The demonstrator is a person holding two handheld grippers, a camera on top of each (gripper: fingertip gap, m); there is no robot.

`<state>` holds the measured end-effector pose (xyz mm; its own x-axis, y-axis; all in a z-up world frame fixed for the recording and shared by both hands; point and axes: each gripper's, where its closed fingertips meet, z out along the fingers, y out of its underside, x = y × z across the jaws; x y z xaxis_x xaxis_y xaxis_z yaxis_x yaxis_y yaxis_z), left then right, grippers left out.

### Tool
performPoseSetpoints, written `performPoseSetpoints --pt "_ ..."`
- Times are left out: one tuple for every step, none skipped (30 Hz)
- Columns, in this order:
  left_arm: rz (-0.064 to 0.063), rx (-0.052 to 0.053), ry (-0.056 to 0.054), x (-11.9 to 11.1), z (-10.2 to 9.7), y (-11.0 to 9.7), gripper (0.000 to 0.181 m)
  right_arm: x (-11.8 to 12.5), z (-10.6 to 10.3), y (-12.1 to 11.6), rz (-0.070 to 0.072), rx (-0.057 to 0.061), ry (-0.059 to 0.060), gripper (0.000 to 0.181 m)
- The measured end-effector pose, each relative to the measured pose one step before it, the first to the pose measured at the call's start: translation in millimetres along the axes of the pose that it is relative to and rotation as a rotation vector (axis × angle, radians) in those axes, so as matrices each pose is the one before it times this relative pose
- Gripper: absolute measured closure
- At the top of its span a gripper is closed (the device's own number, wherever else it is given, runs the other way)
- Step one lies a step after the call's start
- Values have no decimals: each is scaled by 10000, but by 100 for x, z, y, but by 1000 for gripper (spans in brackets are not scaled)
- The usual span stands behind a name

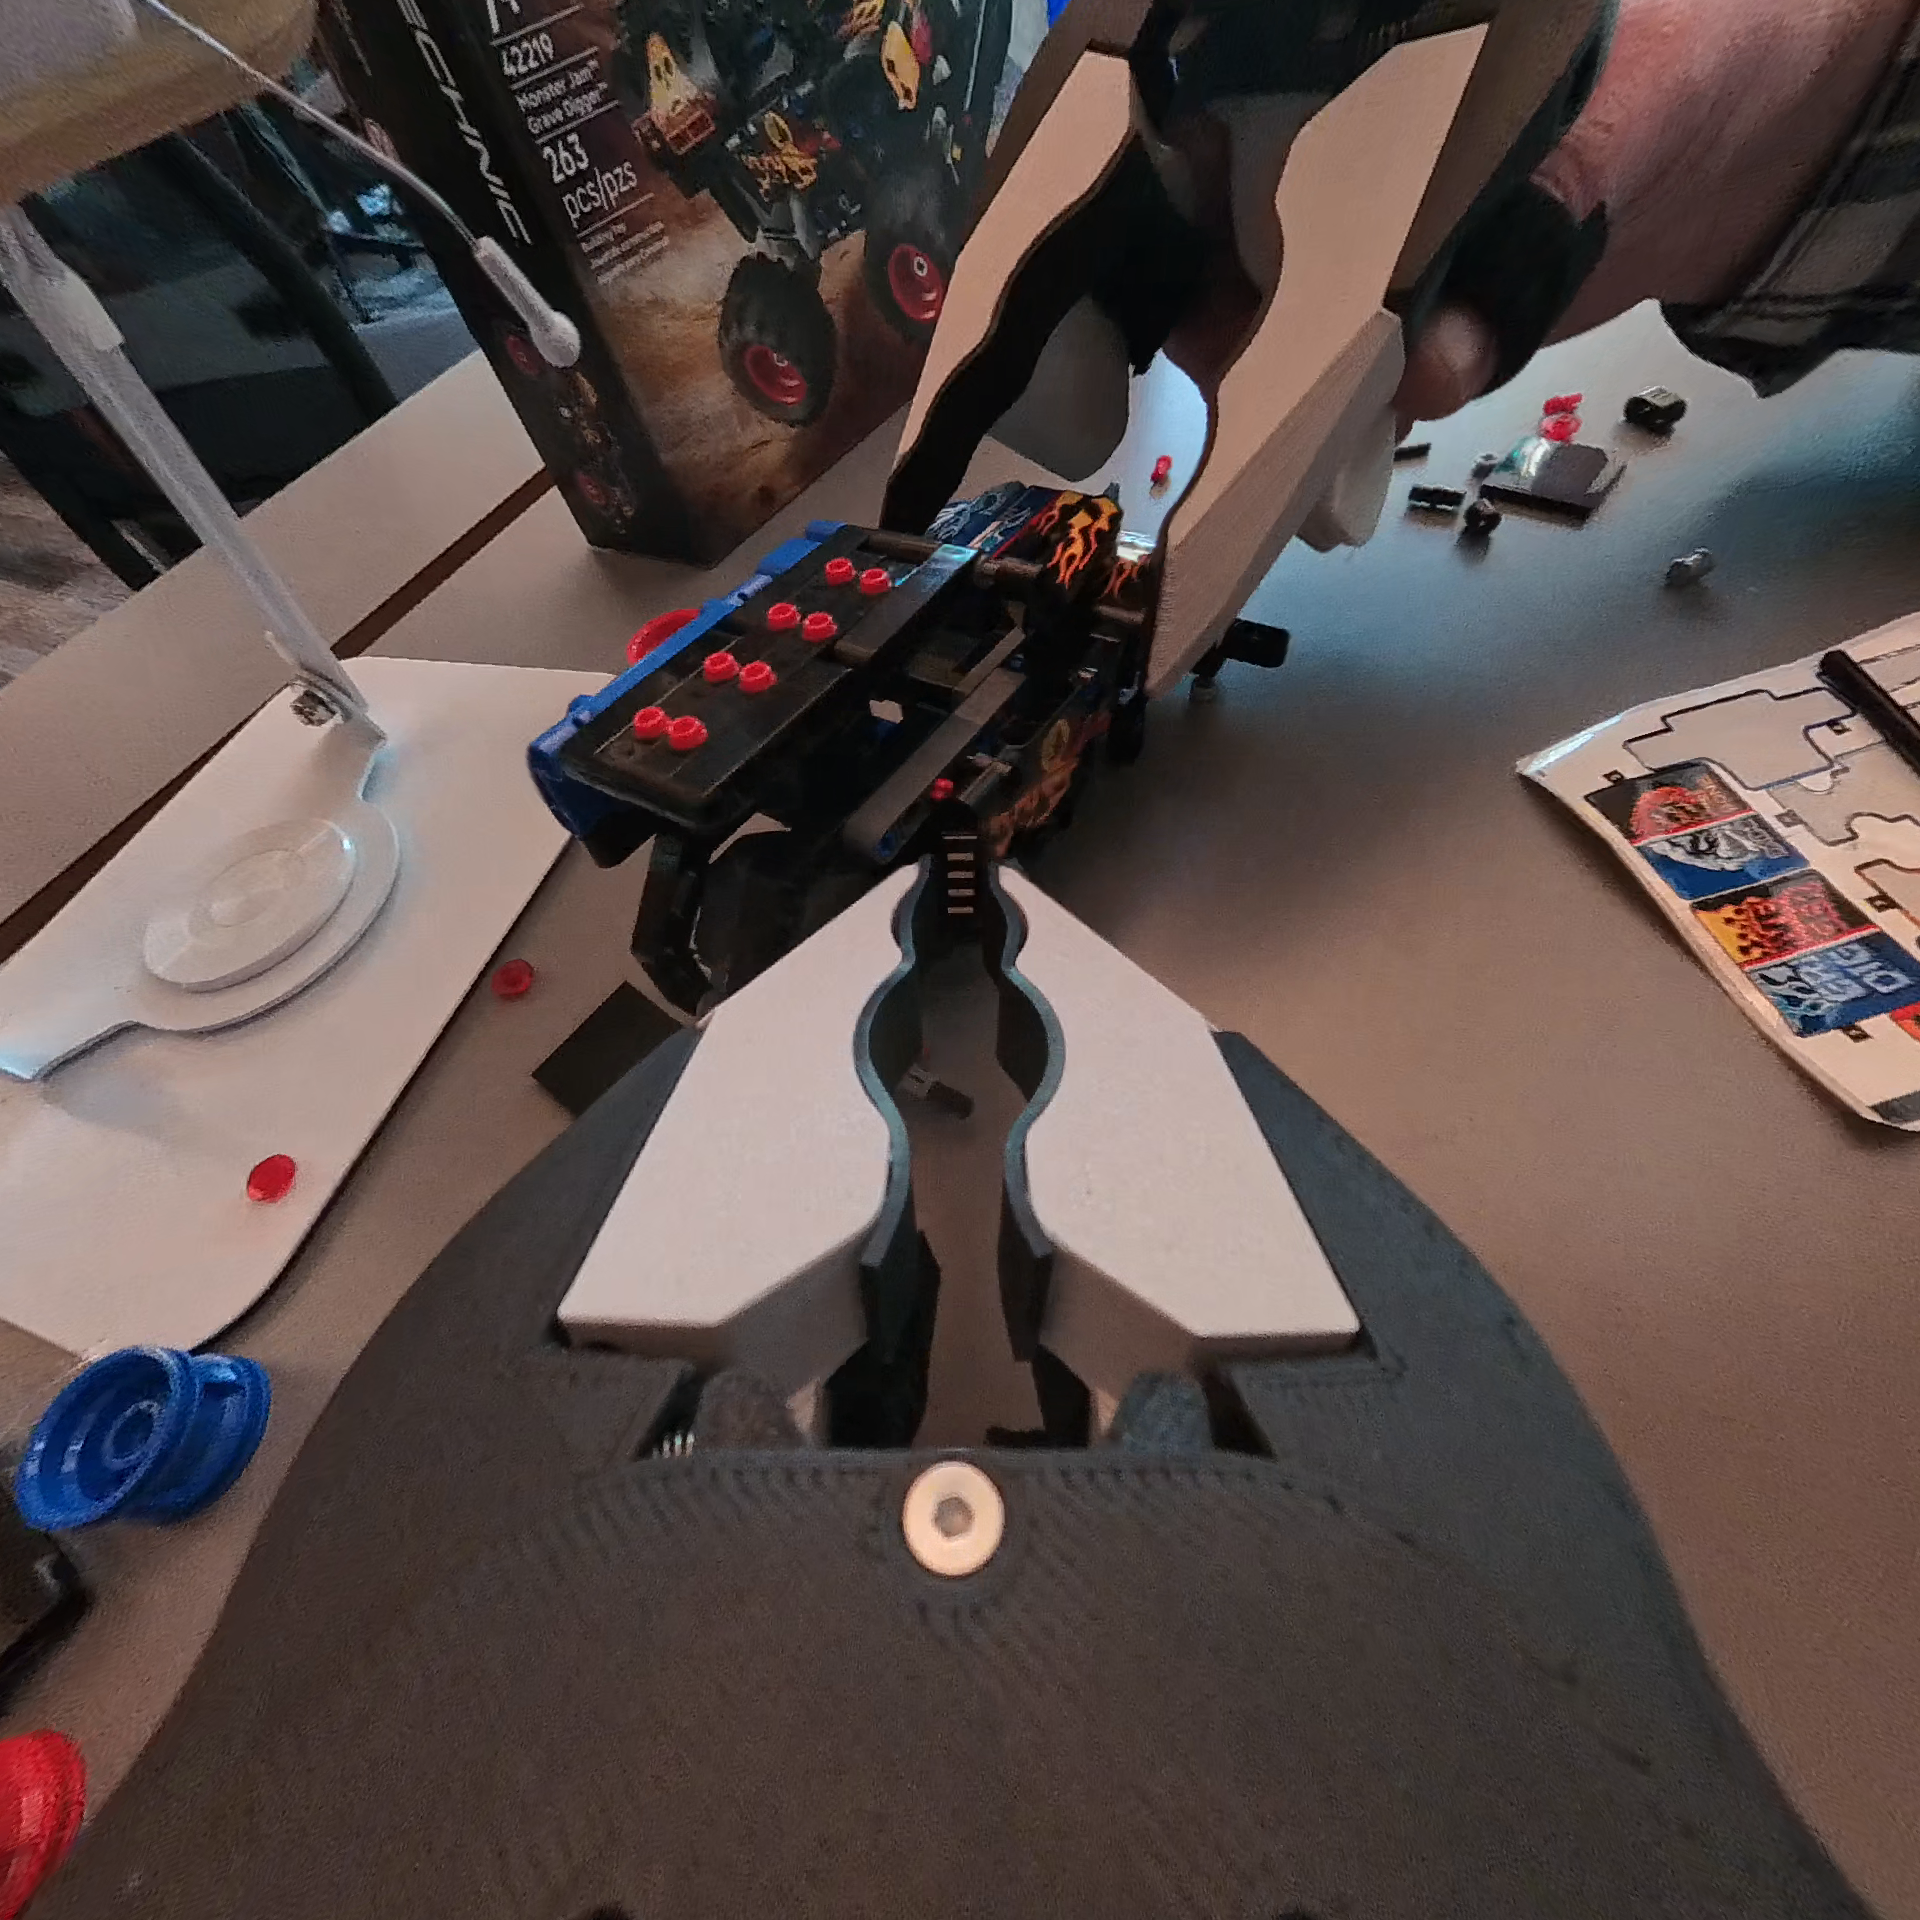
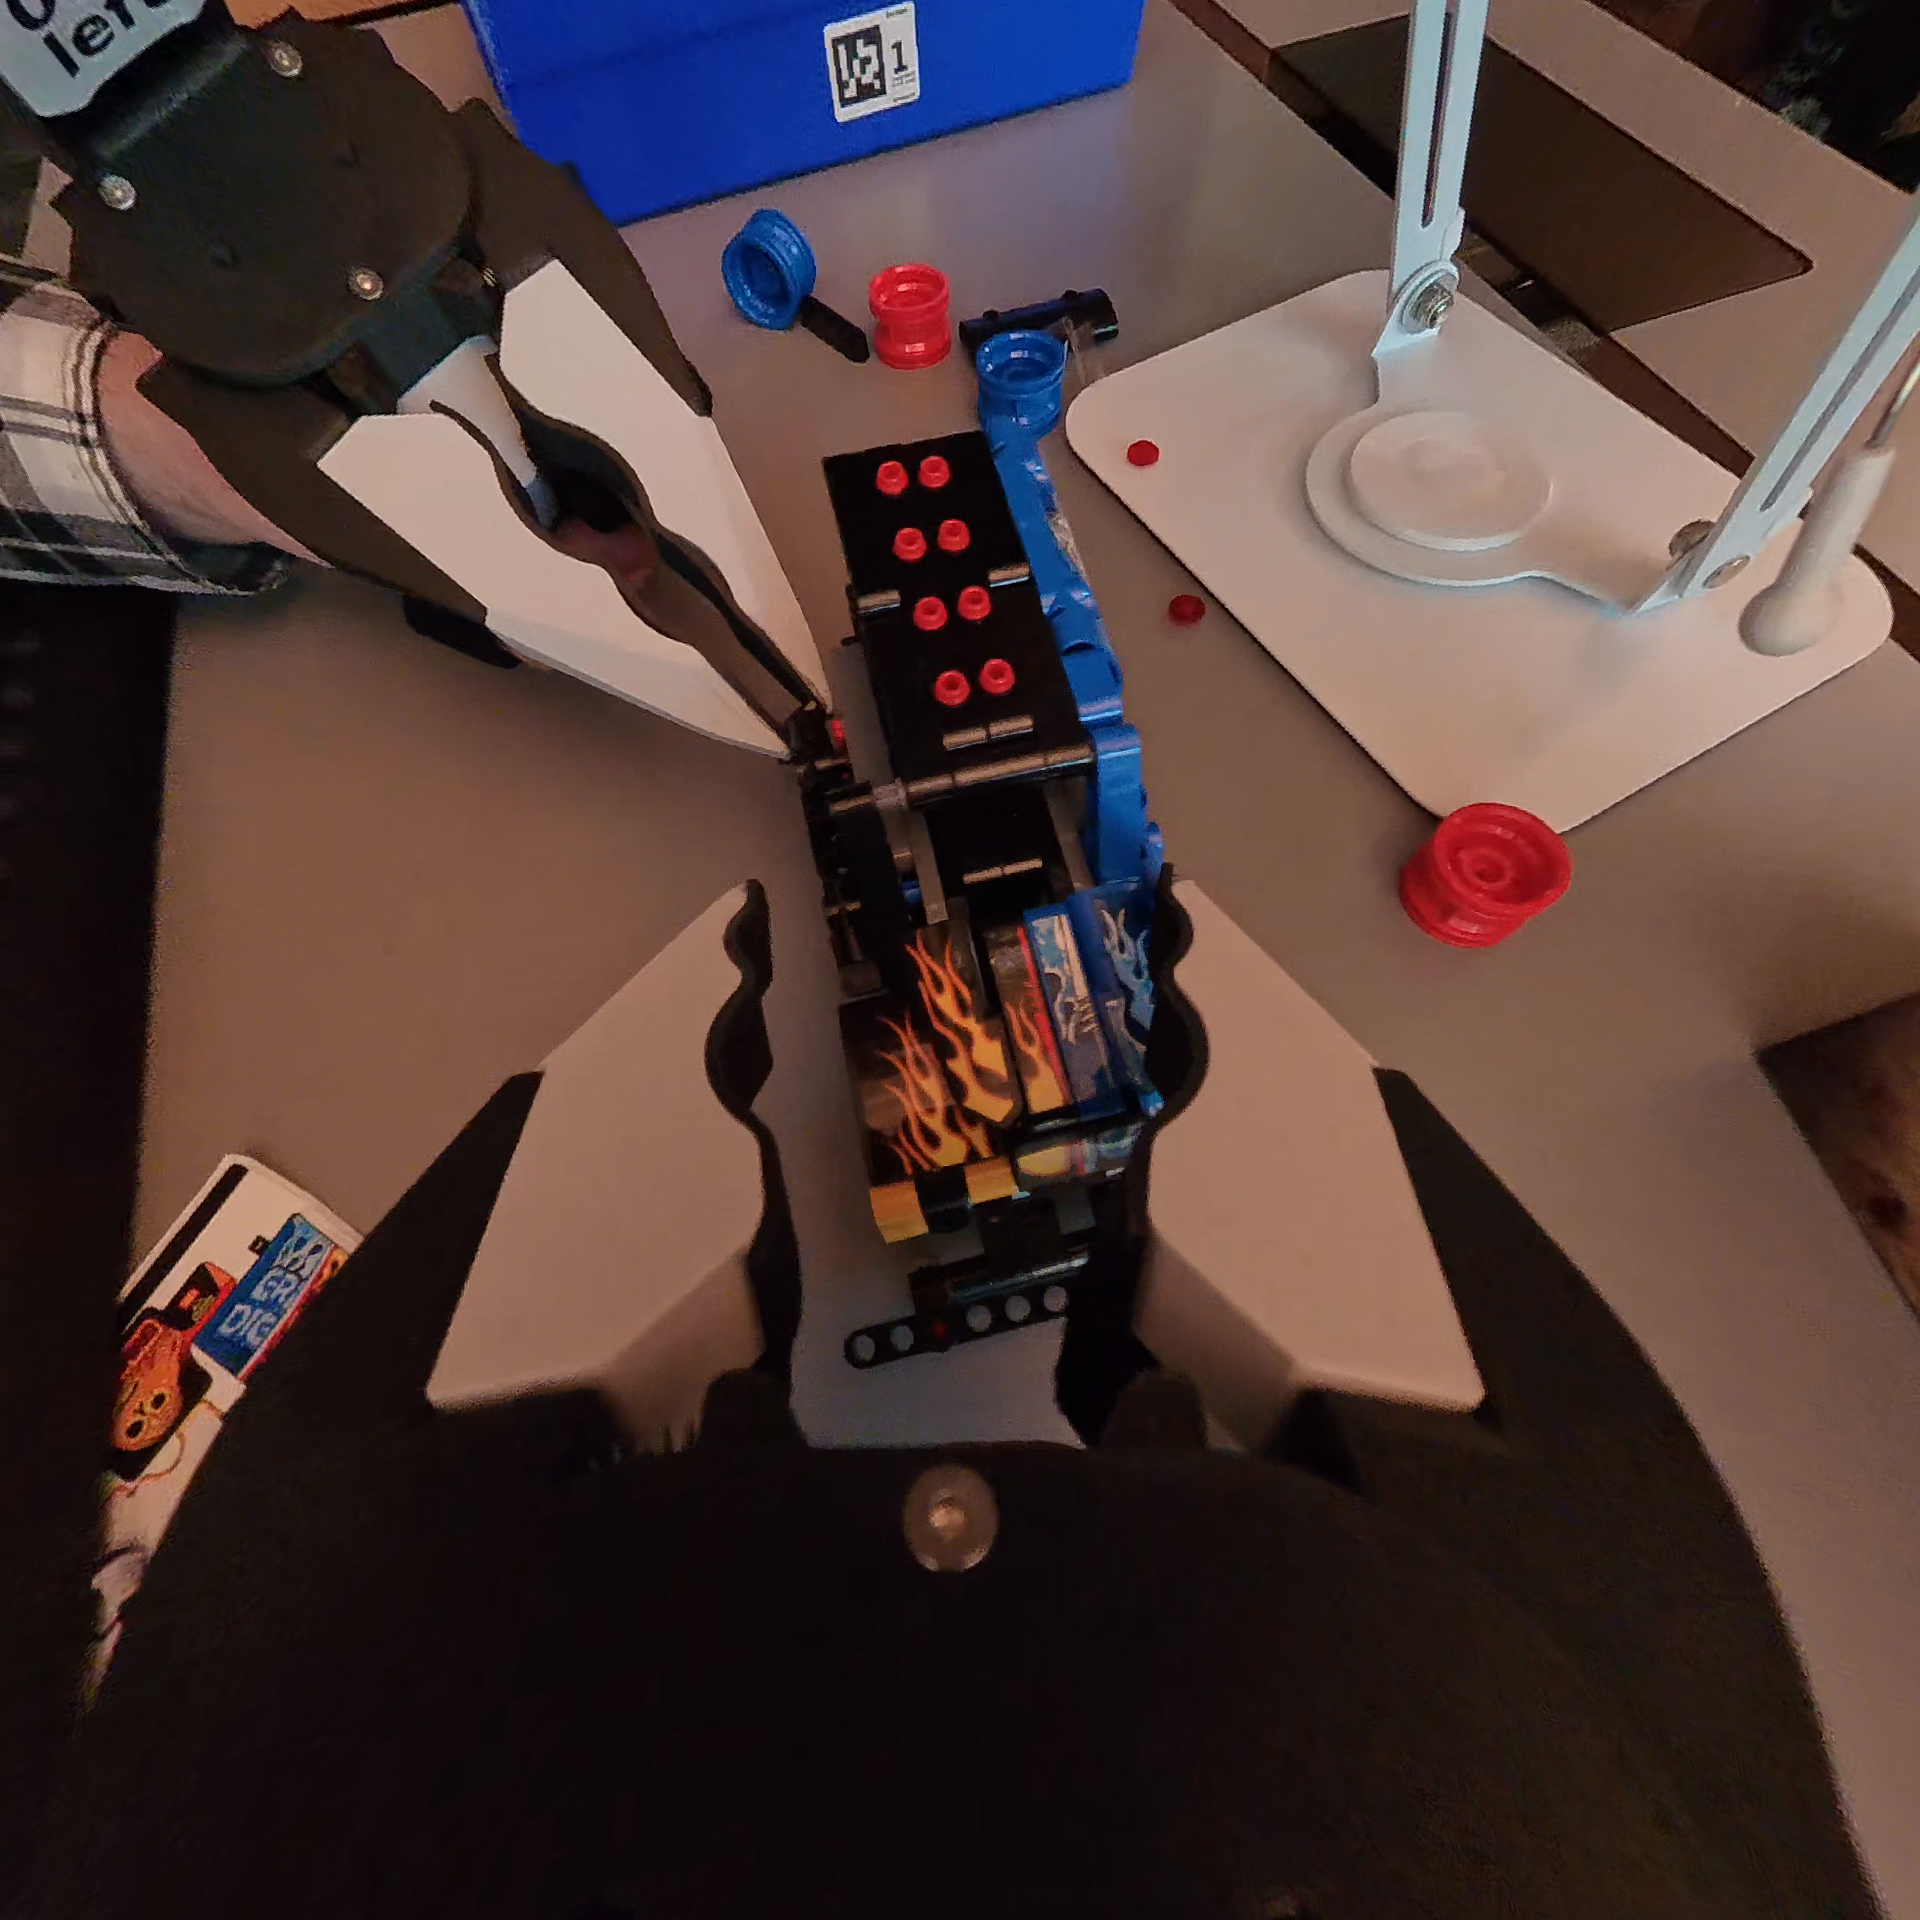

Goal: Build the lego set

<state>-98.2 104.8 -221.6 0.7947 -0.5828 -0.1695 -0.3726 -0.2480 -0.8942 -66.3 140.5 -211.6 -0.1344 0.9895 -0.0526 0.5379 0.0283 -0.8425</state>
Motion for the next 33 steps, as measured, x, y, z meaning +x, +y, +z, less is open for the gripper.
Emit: performPoseSetpoints --pt "-33 -5 10 -120 37 18 175 167 -7 -17 -46 -26 -21 113" --pt "-2 21 -45 -104 20 -35 175 153 9 28 -109 -18 -20 115" --pt "-14 -35 -62 -111 50 43 175 120 10 12 -96 2 -13 117" --pt "-34 -24 55 38 36 20 175 57 25 -19 0 36 -38 118" --pt "-54 2 83 51 25 -6 175 -34 68 -38 41 39 -73 117" --pt "-36 -35 56 23 42 43 175 5 100 -7 -25 15 -19 117" --pt "-1 -60 75 79 78 76 174 89 126 39 -83 -36 33 116" --pt "27 -44 57 66 72 44 174 87 102 31 -39 -40 5 115" --pt "-1 12 62 33 27 -28 174 41 50 0 6 0 -46 114" --pt "-74 8 81 7 -1 -5 174 6 26 1 28 38 -66 114" --pt "-72 8 85 12 11 -14 174 4 9 -3 36 66 -51 114" --pt "-24 8 71 36 -5 -7 174 -18 11 4 3 61 -26 114" --pt "43 27 143 207 -18 -36 174 -13 14 6 -22 35 -9 114" --pt "121 1 276 452 3 0 174 -12 17 -4 -13 18 -8 114" --pt "26 -30 -25 -5 20 38 174 -1 11 -6 7 21 -18 114" --pt "-37 -19 -3 -45 25 27 174 -5 4 2 14 29 -22 114" --pt "-19 -5 32 9 9 7 174 2 -1 -1 -10 25 -14 114" --pt "-6 16 23 -11 -18 -25 174 -12 -3 1 -9 13 -11 114" --pt "0 27 6 -23 -12 -41 174 -6 16 -1 8 14 -15 114" --pt "-23 -19 -13 -56 23 26 174 -29 4 -1 13 21 -26 114" --pt "19 -25 -9 -6 40 26 174 -1 22 7 23 25 -18 114" --pt "50 -16 -41 -45 39 2 174 -6 46 9 7 11 2 114" --pt "14 -15 -1 -12 51 1 174 7 49 35 -47 -13 25 113" --pt "-35 -7 40 5 23 6 174 -5 39 26 -43 -23 11 113" --pt "-48 -7 48 1 2 8 174 11 21 -4 2 -11 -18 113" --pt "-26 0 25 -4 2 -5 174 15 13 5 18 8 -24 113" --pt "-11 -2 13 -15 24 -17 174 17 -3 17 24 17 -23 113" --pt "-5 -1 17 -6 22 -6 174 7 5 6 8 13 -11 114" --pt "25 -15 23 -13 13 0 174 3 1 12 -18 0 8 114" --pt "35 -12 25 -15 24 15 174 -12 7 3 -31 -4 11 114" --pt "9 -45 85 23 12 28 174 -8 1 21 -29 3 3 114" --pt "9 -113 127 -10 0 1 174 4 6 3 -6 5 -8 114" --pt "21 -163 131 -7 13 6 174 0 -4 2 1 -1 -14 114"
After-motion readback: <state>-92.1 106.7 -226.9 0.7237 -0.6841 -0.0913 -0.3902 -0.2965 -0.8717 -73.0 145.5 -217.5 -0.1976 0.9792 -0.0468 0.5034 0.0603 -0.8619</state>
